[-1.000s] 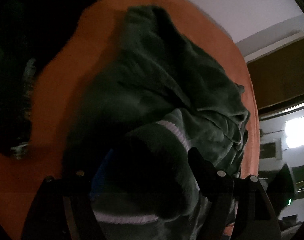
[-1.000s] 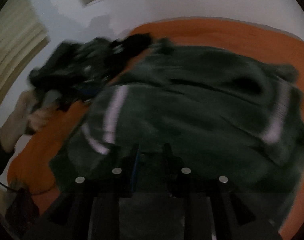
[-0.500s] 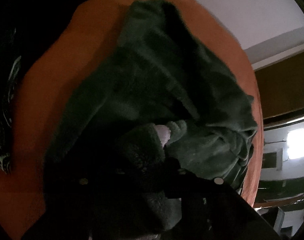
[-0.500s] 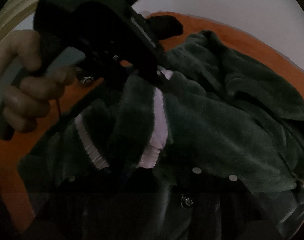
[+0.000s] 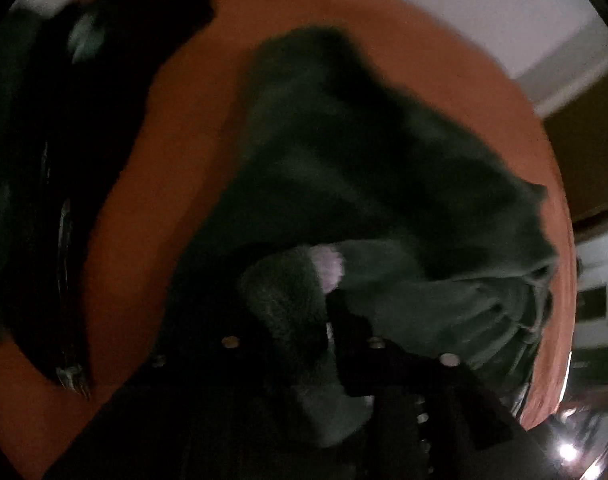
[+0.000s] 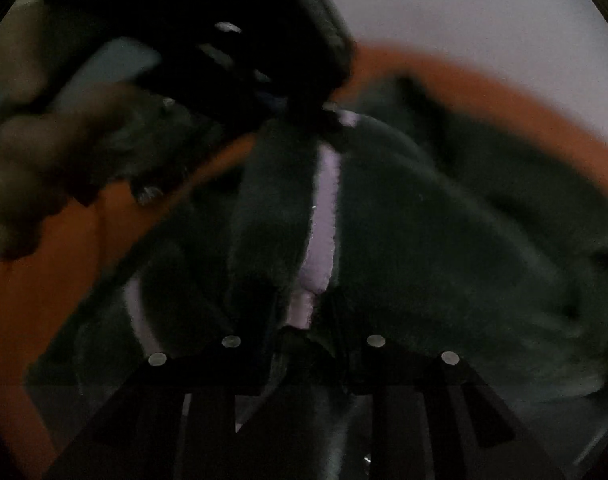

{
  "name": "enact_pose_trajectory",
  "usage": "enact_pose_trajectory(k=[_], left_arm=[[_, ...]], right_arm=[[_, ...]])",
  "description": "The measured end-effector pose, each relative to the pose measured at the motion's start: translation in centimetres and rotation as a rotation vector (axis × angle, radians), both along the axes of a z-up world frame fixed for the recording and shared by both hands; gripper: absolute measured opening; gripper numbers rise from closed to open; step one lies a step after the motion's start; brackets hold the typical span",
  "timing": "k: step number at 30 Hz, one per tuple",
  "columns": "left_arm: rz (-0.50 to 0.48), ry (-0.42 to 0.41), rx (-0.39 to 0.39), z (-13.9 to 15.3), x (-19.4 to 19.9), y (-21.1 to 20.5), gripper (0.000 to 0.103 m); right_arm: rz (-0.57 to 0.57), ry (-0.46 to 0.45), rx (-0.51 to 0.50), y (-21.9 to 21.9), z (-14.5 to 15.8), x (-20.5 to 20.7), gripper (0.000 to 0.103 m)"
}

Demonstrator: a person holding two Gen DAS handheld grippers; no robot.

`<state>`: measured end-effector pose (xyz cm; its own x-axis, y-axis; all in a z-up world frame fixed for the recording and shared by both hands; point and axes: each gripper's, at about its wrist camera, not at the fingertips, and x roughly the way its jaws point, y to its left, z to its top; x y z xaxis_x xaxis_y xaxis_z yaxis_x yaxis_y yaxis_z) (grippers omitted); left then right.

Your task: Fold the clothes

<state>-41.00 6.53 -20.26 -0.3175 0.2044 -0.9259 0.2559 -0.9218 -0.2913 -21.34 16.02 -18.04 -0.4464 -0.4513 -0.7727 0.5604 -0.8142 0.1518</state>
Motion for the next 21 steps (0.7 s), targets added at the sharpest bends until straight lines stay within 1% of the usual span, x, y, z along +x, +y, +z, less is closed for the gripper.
enact_pose_trajectory(k=[1,2,3,4,5,6,7,9,11,13,14,16,17,19,20,21], left_arm=[[0.016,-0.016,0.013,-0.6,0.3,-0.5,0.05],[0.031,-0.03,0.026,-1.2,0.7,-1.1,0.056],[0.042,-0.027,0.037,-1.1,1.3,-1.7,0.064],[0.055,-0.024,0.032,-0.7,1.7,-2.2,0.065],[0.068,-0.022,0.027,-0.4,2.0,-2.8,0.065],[0.081,-0.019,0.022,0.0,2.4,-3.3,0.065],[0.094,-0.016,0.017,0.3,2.7,-3.9,0.065],[0.12,-0.01,0.004,1.1,3.4,-4.9,0.065],[0.142,0.007,-0.051,2.2,4.0,-5.2,0.065],[0.134,0.037,-0.046,3.0,4.3,-4.7,0.066],[0.117,0.043,-0.036,3.1,4.3,-4.2,0.066],[0.082,0.055,-0.018,3.2,4.3,-3.0,0.066],[0.059,0.049,-0.026,3.1,4.0,-1.7,0.066],[0.027,0.043,-0.039,3.4,3.2,0.5,0.066],[0.012,0.044,-0.058,3.5,3.2,1.7,0.066],[-0.004,0.046,-0.076,3.6,3.3,3.0,0.066]], right_arm=[[-0.006,-0.023,-0.021,0.3,-0.1,-0.3,0.029],[0.0,-0.037,-0.037,0.5,0.0,-0.4,0.033],[0.008,-0.053,-0.053,0.7,0.1,-0.5,0.04],[0.02,-0.073,-0.069,0.8,0.3,-0.5,0.044],[0.031,-0.091,-0.085,0.8,0.5,-0.4,0.051],[0.039,-0.098,-0.098,0.7,0.7,-0.4,0.056],[0.044,-0.1,-0.116,0.9,1.1,-0.2,0.058],[0.045,-0.088,-0.151,1.3,2.1,0.1,0.058],[0.03,-0.052,-0.207,2.4,3.9,0.7,0.058],[0.006,-0.011,-0.244,3.2,5.2,0.7,0.058],[-0.003,0.007,-0.241,3.3,5.4,0.7,0.058],[0.006,-0.015,-0.174,2.4,4.5,-0.1,0.058],[0.015,-0.04,-0.133,1.8,3.8,-0.5,0.058],[0.058,-0.175,-0.011,0.4,0.8,-1.1,0.058],[0.069,-0.211,0.025,0.1,-0.5,-1.0,0.058],[0.073,-0.195,0.012,0.4,-0.4,-0.8,0.058]])
